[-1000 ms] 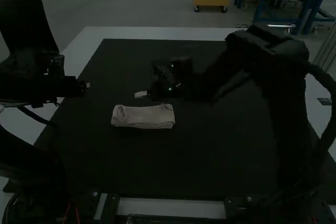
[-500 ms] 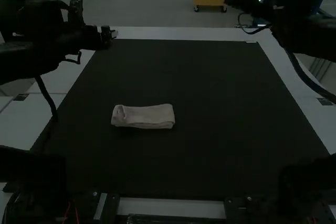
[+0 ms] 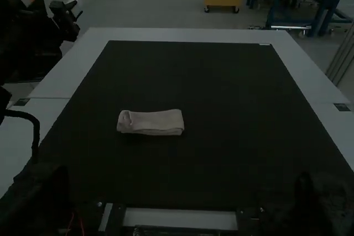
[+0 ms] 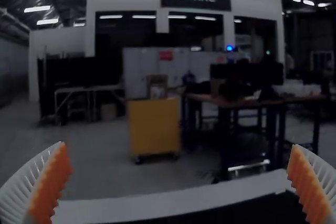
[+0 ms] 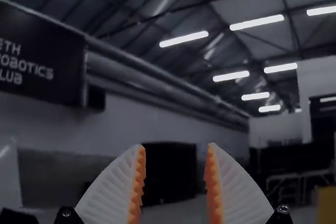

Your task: Fold the towel.

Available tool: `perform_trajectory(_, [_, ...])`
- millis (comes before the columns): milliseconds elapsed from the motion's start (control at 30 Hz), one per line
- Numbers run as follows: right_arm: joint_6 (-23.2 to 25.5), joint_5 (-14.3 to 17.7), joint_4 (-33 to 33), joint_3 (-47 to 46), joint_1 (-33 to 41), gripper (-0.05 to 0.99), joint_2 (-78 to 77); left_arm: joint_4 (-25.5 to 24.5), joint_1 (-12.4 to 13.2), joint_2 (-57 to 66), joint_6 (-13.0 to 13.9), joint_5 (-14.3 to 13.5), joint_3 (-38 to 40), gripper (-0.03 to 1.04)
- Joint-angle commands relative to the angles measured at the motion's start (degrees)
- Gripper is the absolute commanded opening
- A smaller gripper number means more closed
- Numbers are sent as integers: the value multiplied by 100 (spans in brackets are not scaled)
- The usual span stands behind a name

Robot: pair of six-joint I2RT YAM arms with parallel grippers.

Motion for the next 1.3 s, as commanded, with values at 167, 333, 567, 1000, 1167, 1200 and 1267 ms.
perform_trajectory(167, [-373,428,-1066,191,45,49,-696,-578,59,-1728,-112,-294,-493,97])
perform_trajectory(333, [-1006,1772,-1049,-495,247,92,-696,-1097,59,-2018,108,-540,-722,97])
perform_trajectory(567, [-1296,2607,-785,-1954,265,92,-705,-447,68,-2018,969,-1603,-1548,97])
perform_trajectory(1000, [-2157,2669,692,-4257,273,92,-714,1874,68,-2018,1356,-1709,-3684,97])
perform_trajectory(1167, [-2579,2713,-1198,-4265,265,92,-714,538,59,-2018,1057,-2561,-3763,97])
perform_trajectory(1200, [-2808,2634,-1532,-4265,265,92,-714,134,68,-2018,855,-2561,-3763,97])
perform_trajectory(1267, [-3080,2590,-1813,-4265,282,92,-714,-359,77,-2018,758,-2561,-3763,97])
